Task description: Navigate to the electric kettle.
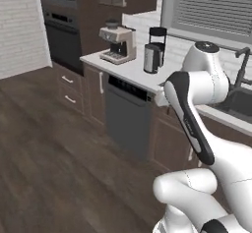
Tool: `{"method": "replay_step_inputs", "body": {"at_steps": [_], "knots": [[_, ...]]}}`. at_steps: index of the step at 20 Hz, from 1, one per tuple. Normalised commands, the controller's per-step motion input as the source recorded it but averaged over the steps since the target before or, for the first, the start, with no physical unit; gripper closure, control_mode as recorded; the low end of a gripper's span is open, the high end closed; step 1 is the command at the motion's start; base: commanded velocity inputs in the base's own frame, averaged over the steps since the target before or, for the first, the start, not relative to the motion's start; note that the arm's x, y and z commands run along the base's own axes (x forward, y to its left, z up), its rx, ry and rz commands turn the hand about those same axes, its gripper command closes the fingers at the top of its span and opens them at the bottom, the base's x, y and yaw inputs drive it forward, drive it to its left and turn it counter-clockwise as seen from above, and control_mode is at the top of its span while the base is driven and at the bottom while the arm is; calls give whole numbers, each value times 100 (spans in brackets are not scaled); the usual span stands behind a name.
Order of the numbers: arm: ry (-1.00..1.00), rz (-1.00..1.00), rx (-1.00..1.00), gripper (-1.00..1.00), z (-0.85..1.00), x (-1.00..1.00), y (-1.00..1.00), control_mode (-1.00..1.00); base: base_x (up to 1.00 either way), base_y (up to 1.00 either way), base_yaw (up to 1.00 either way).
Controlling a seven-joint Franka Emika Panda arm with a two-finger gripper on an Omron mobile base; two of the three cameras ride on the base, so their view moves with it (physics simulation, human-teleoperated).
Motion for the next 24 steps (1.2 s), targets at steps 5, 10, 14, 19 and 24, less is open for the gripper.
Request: {"method": "replay_step_inputs", "body": {"at_steps": [5, 10, 14, 19, 24], "knots": [[0, 0, 0, -100, 0, 0, 0, 100, 100, 75, -33], [0, 0, 0, -100, 0, 0, 0, 100, 100, 74, -68], [0, 0, 0, -100, 0, 0, 0, 100, 96, 78, -75], [0, 0, 0, -100, 0, 0, 0, 100, 100, 98, -59], [0, 0, 0, -100, 0, 0, 0, 100, 92, 96, -52]]}}
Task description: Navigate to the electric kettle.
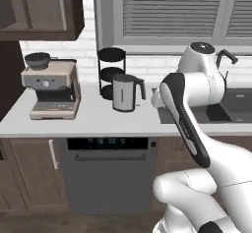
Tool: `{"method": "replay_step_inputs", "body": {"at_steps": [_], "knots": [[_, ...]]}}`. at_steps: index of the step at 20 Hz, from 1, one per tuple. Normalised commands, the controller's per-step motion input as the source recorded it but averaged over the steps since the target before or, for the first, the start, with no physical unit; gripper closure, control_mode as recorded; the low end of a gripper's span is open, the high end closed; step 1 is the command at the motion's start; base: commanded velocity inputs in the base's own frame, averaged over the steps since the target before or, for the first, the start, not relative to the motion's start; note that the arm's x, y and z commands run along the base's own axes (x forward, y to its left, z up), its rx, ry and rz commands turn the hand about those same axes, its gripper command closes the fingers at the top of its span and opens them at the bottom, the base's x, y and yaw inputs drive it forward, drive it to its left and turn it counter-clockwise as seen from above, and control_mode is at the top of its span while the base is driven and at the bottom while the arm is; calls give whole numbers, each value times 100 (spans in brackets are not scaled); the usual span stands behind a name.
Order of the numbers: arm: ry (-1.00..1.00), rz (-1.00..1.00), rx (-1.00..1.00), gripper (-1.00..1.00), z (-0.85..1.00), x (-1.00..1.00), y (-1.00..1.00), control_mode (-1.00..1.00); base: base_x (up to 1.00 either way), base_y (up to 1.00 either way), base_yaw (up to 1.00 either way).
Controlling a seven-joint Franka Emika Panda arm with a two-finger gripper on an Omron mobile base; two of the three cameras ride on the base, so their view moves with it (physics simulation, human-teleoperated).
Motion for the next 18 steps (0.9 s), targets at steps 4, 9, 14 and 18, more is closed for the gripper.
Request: {"method": "replay_step_inputs", "body": {"at_steps": [4, 9, 14, 18], "knots": [[0, 0, 0, -100, 0, 0, 0, 100, 85, 65, -55], [0, 0, 0, -100, 0, 0, 0, 100, 79, 53, -50], [0, 0, 0, -100, 0, 0, 0, 100, 48, 29, -14], [0, 0, 0, -100, 0, 0, 0, 100, 36, 16, -7]]}}
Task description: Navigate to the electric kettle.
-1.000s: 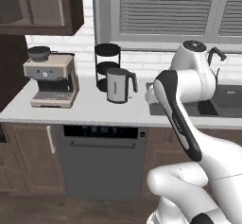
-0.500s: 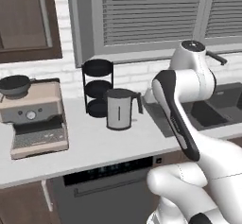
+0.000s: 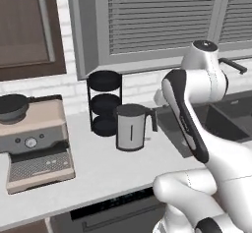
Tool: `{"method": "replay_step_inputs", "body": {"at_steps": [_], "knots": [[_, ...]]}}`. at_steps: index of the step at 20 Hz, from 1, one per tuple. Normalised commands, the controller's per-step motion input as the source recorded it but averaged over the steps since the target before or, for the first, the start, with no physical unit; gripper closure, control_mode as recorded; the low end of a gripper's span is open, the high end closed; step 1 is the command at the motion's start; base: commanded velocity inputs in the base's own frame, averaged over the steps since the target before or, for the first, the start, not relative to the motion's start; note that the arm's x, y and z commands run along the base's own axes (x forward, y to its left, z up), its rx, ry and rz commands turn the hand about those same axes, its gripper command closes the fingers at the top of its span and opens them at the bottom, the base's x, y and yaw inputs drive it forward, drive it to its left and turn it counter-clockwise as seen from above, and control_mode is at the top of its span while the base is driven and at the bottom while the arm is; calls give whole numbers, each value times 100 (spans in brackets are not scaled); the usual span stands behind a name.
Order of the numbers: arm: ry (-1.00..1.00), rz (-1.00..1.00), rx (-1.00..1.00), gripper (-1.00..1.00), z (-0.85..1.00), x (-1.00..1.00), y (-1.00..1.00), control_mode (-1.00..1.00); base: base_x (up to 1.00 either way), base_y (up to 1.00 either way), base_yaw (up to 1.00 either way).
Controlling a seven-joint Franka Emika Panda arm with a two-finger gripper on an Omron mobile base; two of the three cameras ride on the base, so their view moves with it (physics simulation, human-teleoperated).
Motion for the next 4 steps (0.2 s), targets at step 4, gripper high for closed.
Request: {"method": "replay_step_inputs", "body": {"at_steps": [4], "knots": [[0, 0, 0, -100, 0, 0, 0, 100, 47, 41, -9]]}}
